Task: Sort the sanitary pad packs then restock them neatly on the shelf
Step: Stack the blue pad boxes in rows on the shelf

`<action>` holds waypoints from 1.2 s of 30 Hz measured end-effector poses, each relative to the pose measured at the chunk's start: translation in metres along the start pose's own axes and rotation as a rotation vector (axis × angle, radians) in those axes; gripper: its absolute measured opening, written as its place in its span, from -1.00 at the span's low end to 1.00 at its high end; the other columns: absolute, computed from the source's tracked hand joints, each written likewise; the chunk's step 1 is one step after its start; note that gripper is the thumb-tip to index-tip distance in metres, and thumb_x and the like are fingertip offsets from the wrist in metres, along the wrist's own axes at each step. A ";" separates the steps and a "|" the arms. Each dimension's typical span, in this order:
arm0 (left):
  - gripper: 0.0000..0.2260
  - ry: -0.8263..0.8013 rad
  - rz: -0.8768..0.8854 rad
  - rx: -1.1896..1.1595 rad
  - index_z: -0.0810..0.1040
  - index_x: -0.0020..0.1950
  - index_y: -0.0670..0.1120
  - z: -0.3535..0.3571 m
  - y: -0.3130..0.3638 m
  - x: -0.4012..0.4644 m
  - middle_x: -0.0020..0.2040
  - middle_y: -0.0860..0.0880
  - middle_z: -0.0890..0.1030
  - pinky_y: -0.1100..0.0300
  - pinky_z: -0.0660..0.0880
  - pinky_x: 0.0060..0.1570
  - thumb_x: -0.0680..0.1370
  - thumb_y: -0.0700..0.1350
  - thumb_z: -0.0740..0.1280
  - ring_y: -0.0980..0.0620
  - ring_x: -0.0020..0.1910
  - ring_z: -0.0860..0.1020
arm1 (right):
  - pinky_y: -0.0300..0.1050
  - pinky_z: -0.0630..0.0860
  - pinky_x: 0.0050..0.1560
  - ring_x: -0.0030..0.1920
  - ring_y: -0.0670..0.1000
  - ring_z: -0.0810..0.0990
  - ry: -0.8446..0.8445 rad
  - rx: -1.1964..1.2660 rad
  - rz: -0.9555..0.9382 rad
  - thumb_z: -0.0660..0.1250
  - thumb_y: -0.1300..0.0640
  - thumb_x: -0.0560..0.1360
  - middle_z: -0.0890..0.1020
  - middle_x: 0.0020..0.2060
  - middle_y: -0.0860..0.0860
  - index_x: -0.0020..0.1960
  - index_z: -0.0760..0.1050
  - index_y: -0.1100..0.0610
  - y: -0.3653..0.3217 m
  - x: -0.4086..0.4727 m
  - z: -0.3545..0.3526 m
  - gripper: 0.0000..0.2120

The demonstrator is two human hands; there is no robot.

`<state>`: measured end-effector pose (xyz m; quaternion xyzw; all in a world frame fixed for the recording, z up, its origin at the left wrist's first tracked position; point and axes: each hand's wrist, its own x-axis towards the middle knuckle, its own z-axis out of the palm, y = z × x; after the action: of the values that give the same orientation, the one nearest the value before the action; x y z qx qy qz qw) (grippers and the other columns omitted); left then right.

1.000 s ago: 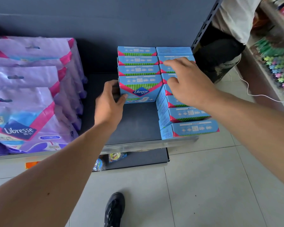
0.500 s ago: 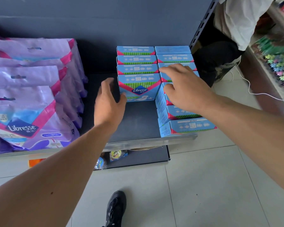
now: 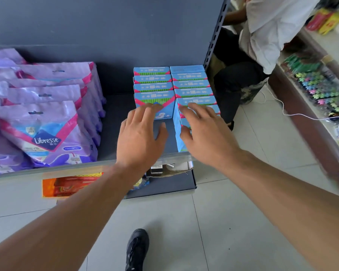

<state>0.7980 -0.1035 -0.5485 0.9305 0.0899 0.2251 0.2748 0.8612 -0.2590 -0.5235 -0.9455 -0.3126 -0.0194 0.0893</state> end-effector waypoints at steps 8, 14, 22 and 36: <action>-0.64 -0.151 0.123 -0.107 0.48 0.29 -0.04 0.004 0.072 -0.041 0.18 -0.01 0.57 -0.02 0.53 0.01 0.48 -0.09 0.27 -0.09 0.11 0.51 | 0.05 0.52 0.03 0.24 0.15 0.47 0.091 0.071 0.215 0.08 0.00 0.48 0.51 0.28 0.09 0.35 0.42 0.16 0.014 -0.089 -0.024 -0.51; -0.61 -0.306 0.211 -0.125 0.48 0.30 -0.02 0.016 0.108 -0.080 0.19 0.00 0.57 0.00 0.48 0.08 0.47 -0.08 0.23 -0.08 0.16 0.49 | 0.05 0.46 0.17 0.35 0.12 0.39 0.038 0.014 0.431 0.19 0.08 0.55 0.45 0.37 0.09 0.44 0.33 0.12 0.023 -0.170 -0.028 -0.54; -0.62 -0.527 0.324 -0.167 0.43 0.36 0.05 0.036 0.163 -0.157 0.26 0.06 0.51 0.01 0.41 0.20 0.53 -0.09 0.29 0.00 0.23 0.44 | -0.02 0.37 0.30 0.43 0.05 0.28 0.047 0.073 0.716 0.12 0.04 0.61 0.33 0.46 0.02 0.51 0.19 0.06 0.032 -0.281 -0.036 -0.52; -0.61 -1.005 0.574 -0.030 0.34 0.43 0.08 0.123 0.263 -0.362 0.35 0.10 0.44 0.13 0.40 0.17 0.60 -0.03 0.22 0.06 0.26 0.43 | 0.04 0.38 0.30 0.41 0.08 0.28 0.014 0.375 1.330 0.11 0.12 0.59 0.29 0.47 0.00 0.53 0.18 0.05 0.063 -0.566 0.044 -0.50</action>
<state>0.5476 -0.4859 -0.6294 0.9063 -0.3107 -0.1775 0.2247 0.4432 -0.6332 -0.6286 -0.9047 0.3364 0.0878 0.2464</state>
